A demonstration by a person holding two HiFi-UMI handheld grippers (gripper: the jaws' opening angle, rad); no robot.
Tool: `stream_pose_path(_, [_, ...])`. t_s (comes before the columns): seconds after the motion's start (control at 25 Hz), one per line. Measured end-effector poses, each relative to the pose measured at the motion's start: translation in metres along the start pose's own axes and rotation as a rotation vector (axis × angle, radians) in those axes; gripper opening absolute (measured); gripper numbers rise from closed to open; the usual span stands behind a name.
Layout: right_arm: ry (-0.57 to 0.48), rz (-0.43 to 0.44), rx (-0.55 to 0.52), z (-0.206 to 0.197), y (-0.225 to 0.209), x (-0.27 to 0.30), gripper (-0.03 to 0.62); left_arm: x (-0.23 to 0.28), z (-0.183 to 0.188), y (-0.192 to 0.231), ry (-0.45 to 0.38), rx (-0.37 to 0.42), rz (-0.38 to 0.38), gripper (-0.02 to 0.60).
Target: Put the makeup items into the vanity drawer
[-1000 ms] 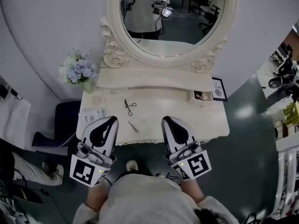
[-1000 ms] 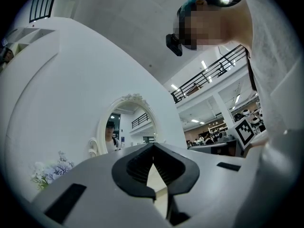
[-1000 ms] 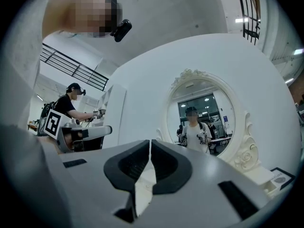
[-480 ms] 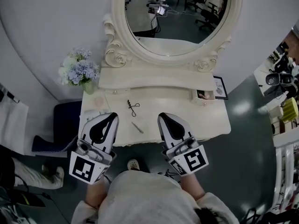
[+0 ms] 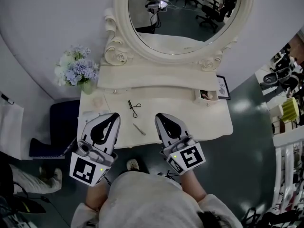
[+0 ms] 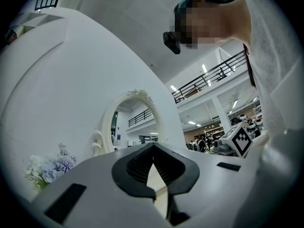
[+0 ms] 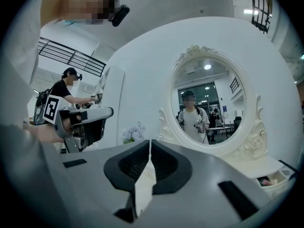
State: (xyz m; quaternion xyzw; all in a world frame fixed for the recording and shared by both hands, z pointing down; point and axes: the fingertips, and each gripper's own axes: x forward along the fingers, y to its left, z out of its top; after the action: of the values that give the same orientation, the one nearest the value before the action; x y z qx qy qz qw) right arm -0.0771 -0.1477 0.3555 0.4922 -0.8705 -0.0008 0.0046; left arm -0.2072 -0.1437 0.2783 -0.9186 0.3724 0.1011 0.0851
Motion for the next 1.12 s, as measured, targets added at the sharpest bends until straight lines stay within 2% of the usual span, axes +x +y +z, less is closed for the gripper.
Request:
stream_pose_path(0.2, [0.065,-0.006,0.025,-0.024,-0.004,0.011,0.026,-0.002,-0.025,0.003,0.066,0.004,-0.035,0.014])
stream_pose_path(0.32, [0.106,-0.005,0.032,-0.039,-0.006,0.019,0.026,0.003,-0.026,0.01,0.045,-0.018,-0.017,0.014])
stream_pose_path(0.48, [0.159,0.002,0.047,-0.059,-0.008,0.029,0.026,0.0,-0.049,0.012,0.119,-0.016,-0.042,0.014])
stream_pose_path(0.88, [0.289,0.019,0.092,-0.106,-0.005,0.045,0.026,0.0,-0.072,0.023,0.154,-0.051,-0.027,0.014])
stream_pose_path(1.12, [0.403,0.024,0.145,-0.142,-0.001,0.045,0.026,-0.003,-0.075,0.026,0.152,-0.065,-0.02,0.014])
